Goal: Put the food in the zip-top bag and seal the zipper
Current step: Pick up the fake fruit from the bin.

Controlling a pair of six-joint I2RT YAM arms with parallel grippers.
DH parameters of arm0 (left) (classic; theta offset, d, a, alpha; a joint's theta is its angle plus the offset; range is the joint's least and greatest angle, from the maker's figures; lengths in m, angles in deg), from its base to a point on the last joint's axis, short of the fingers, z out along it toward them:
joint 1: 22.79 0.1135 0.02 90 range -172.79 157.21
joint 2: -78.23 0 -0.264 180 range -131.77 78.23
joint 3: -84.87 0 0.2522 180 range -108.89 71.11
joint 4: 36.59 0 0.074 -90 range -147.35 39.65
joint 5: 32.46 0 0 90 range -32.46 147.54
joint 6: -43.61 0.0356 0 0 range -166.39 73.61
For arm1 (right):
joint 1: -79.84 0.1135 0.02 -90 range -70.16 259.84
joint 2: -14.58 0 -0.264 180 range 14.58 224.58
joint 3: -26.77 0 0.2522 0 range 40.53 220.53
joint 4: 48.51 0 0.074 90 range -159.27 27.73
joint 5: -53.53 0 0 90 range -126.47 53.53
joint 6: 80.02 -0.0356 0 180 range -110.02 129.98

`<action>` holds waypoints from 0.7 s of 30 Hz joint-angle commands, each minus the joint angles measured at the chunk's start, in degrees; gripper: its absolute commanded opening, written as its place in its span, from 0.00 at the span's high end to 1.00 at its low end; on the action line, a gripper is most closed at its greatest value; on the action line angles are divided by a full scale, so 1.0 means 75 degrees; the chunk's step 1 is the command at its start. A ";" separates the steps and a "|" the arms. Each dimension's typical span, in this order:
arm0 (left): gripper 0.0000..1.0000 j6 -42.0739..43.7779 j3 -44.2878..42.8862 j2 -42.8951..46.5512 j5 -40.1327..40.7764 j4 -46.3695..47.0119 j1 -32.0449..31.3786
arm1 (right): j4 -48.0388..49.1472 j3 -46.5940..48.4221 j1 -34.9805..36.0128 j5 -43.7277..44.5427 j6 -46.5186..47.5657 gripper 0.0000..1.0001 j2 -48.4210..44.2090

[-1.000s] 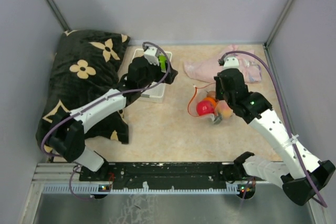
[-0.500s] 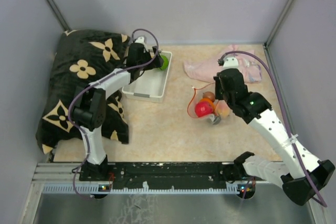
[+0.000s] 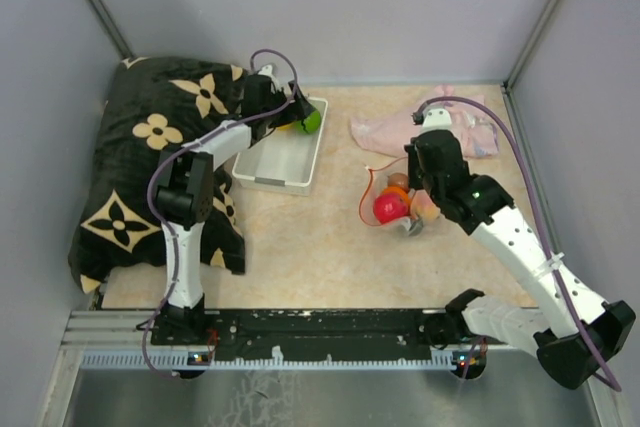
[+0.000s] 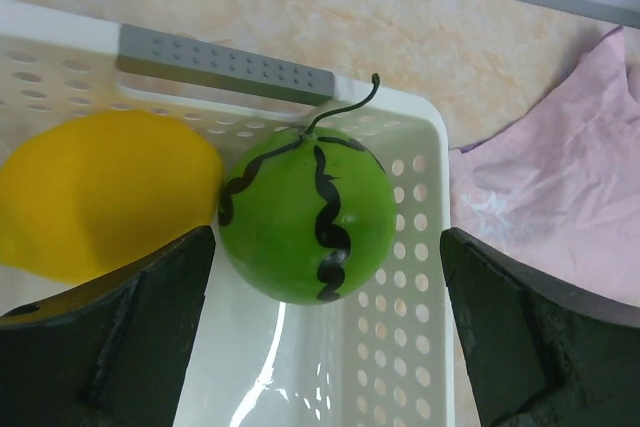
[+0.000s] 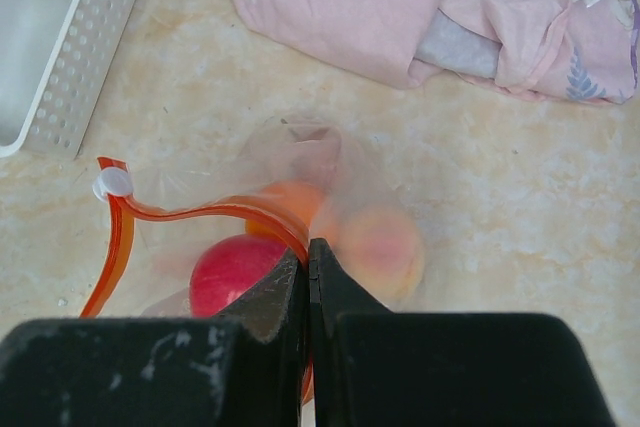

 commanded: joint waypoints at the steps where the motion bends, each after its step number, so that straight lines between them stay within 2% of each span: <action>1: 0.01 -0.0104 -0.0558 -0.0595 -0.0571 0.0116 -0.0032 | 0.0574 -0.0003 -0.0048 0.0083 0.0130 0.98 0.0023; 8: 0.01 -0.0149 -0.1256 -0.1443 -0.0554 -0.0397 -0.0033 | 0.0570 -0.0070 -0.0056 0.0079 0.0150 0.98 0.0025; 14: 0.02 -0.0133 -0.1257 -0.1602 -0.0493 -0.0449 -0.0032 | 0.0607 -0.0148 -0.0055 0.0108 0.0165 0.98 -0.0019; 21: 0.13 0.0126 -0.0593 -0.0984 -0.0212 -0.0124 -0.0025 | 0.0623 -0.0233 -0.0051 0.0047 0.0131 0.98 -0.0076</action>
